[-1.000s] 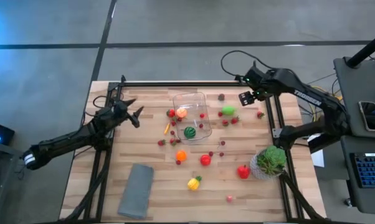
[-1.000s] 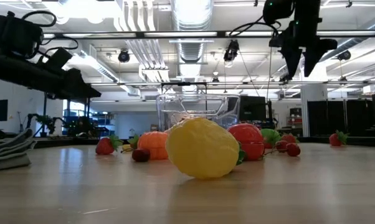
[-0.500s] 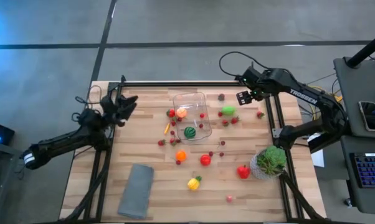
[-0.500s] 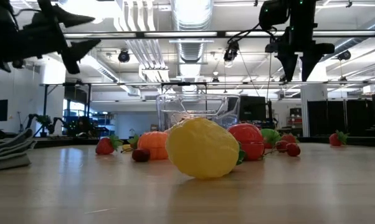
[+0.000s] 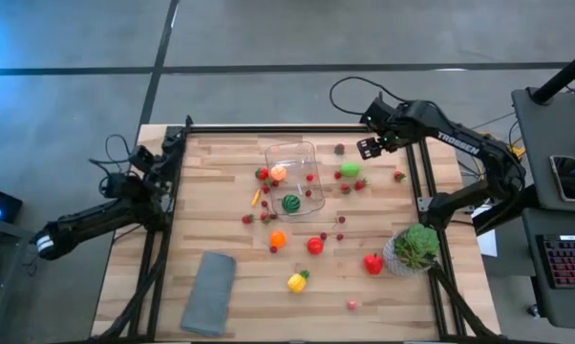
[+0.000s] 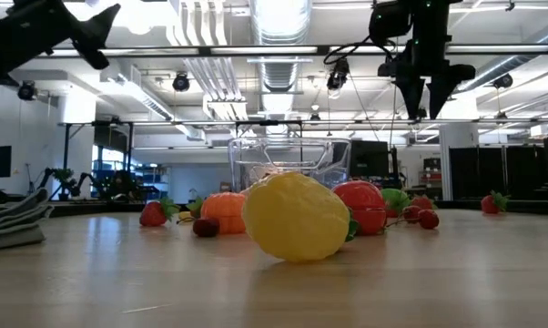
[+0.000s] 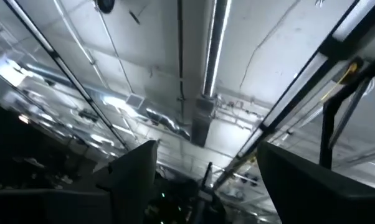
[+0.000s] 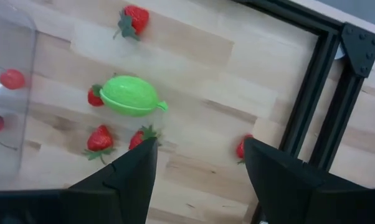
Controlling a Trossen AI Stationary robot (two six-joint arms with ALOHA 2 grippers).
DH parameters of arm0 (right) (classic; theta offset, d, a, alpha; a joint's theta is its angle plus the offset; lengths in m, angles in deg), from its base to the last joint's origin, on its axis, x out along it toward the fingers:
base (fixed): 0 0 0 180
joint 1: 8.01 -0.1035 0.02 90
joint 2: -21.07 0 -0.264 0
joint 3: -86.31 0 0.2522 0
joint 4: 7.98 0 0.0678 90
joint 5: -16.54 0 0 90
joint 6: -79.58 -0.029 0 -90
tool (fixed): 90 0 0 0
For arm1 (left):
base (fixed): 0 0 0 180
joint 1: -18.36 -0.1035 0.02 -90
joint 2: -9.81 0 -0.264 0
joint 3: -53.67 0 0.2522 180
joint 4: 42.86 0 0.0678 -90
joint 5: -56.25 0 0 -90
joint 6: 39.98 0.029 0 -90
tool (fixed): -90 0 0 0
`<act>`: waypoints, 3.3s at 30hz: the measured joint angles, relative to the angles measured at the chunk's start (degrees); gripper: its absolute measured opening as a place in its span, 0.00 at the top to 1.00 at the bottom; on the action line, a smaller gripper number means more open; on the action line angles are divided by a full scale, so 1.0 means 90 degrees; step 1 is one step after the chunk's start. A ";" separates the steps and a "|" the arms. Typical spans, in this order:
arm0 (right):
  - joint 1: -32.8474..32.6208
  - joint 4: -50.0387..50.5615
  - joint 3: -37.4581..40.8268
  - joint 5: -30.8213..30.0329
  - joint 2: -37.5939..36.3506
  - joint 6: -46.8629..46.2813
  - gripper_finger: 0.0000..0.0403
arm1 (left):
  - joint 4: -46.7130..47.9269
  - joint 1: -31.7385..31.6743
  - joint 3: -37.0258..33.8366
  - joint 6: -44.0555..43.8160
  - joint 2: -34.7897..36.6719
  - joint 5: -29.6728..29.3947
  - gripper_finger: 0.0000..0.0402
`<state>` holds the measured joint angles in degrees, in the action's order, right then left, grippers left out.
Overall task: Pick and placing Produce into tupperware
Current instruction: Put the red strawberry into the transparent container
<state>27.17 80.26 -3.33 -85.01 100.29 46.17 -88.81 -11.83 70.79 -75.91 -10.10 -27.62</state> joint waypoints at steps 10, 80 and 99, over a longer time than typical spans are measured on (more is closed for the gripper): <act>0.0012 -0.0010 -0.0185 -0.0043 -0.0015 0.0170 0.43 | 0.1188 -0.0005 0.1009 -0.1063 -0.0299 -0.0320 0.35; 0.0012 0.0051 -0.0163 -0.0060 -0.0007 0.1192 0.43 | 0.7377 0.3160 0.3002 0.3366 -0.6144 -0.1241 0.71; 0.0010 0.0213 -0.0163 -0.0151 -0.0007 0.1293 0.43 | 0.5919 0.1599 0.5578 0.4792 -0.7294 -0.0904 0.67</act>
<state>27.26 82.18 -4.79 -86.37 100.22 57.81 -35.54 2.56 120.99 -32.79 -75.75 -35.75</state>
